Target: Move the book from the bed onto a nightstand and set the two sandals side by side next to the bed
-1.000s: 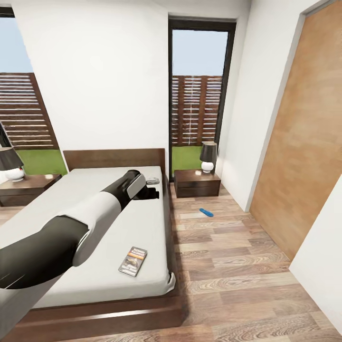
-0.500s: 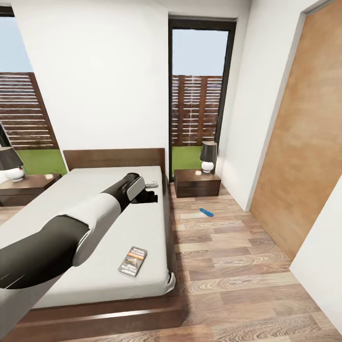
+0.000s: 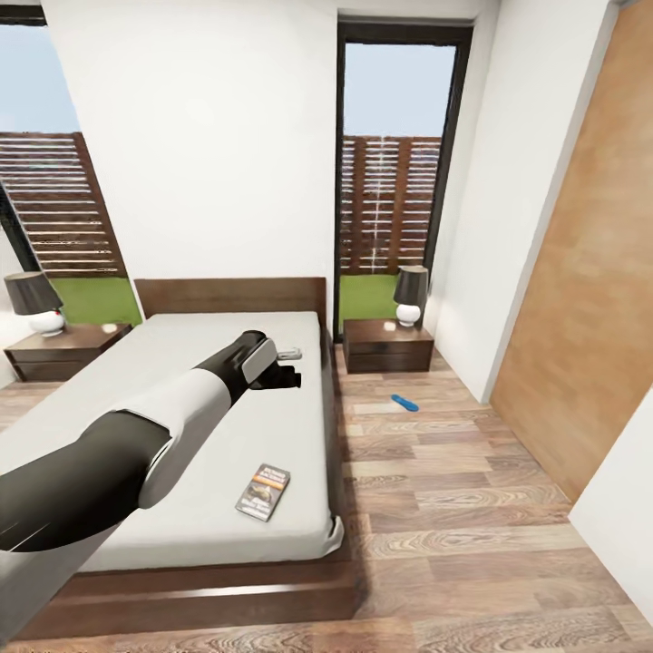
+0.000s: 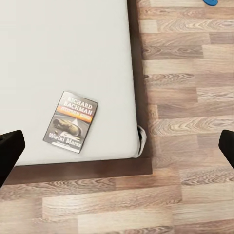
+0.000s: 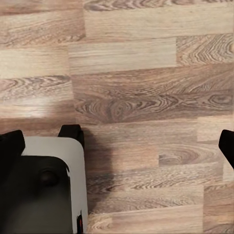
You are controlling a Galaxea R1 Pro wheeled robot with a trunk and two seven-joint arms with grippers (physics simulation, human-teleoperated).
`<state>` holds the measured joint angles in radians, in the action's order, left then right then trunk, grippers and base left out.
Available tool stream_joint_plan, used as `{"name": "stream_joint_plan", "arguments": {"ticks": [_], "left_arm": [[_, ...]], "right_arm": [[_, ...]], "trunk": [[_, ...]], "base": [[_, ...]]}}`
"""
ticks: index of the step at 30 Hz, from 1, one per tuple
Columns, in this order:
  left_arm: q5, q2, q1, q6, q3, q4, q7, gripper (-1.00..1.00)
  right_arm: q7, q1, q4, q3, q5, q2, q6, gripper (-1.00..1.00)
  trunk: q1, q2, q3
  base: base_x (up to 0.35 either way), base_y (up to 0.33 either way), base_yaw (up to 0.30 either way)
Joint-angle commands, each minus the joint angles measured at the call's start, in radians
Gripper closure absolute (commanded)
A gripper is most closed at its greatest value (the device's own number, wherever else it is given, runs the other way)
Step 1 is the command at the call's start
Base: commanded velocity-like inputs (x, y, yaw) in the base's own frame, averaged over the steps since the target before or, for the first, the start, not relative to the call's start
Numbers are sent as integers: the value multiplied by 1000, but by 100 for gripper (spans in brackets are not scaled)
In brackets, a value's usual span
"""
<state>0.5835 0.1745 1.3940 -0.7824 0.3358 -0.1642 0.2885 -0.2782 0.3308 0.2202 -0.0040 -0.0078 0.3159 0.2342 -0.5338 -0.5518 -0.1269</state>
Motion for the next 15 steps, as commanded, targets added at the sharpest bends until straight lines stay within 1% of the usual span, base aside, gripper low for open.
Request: {"name": "stream_joint_plan", "arguments": {"ticks": [1, 2, 4, 5, 6, 7, 9, 10, 13, 15], "left_arm": [[10, 0, 1, -3, 5, -1, 7, -100], [10, 0, 1, -4, 5, -1, 7, -100], [10, 0, 1, -4, 5, -1, 7, -100], [10, 0, 1, -4, 5, -1, 7, -100], [10, 0, 1, -5, 5, -1, 6, -100], [10, 0, 1, -5, 5, -1, 6, -100], [10, 0, 1, -5, 5, -1, 6, -100], [10, 0, 0, -5, 5, 0, 6, -100], [10, 0, 0, -5, 5, 0, 6, -100], [10, 0, 1, -5, 5, 0, 6, -100]], "right_arm": [[-5, 10, 16, -1, -1, 2, 29, -100], [-7, 27, 46, -1, -2, 3, 70, -100], [-8, 43, 76, -1, -2, 4, 108, -100], [-8, 43, 76, -1, -2, 4, 108, -100], [-9, 57, 107, -1, -2, 5, 144, -100], [-9, 64, 123, -1, -2, 5, 162, -100], [-10, 80, 151, -1, -2, 6, 196, -100], [-10, 80, 151, -1, -2, 6, 196, -100], [-11, 111, 186, -1, -2, 6, 243, -100], [-11, 123, 193, -1, -2, 6, 257, -100]], "trunk": [[-4, -9, -6], [-8, -16, -9], [-16, -30, -16], [-20, -37, -20], [-23, -44, -23], [-27, -51, -26], [-27, -51, -27], [-27, -51, -27], [-27, -51, -27], [-27, -51, -27]], "base": [[0, 0, 66], [0, 0, 42], [0, 0, 30], [0, 0, 22], [0, 0, 17], [0, 0, 14], [0, 0, 10], [0, 0, 9], [0, 0, 6], [0, 0, 4]]}}
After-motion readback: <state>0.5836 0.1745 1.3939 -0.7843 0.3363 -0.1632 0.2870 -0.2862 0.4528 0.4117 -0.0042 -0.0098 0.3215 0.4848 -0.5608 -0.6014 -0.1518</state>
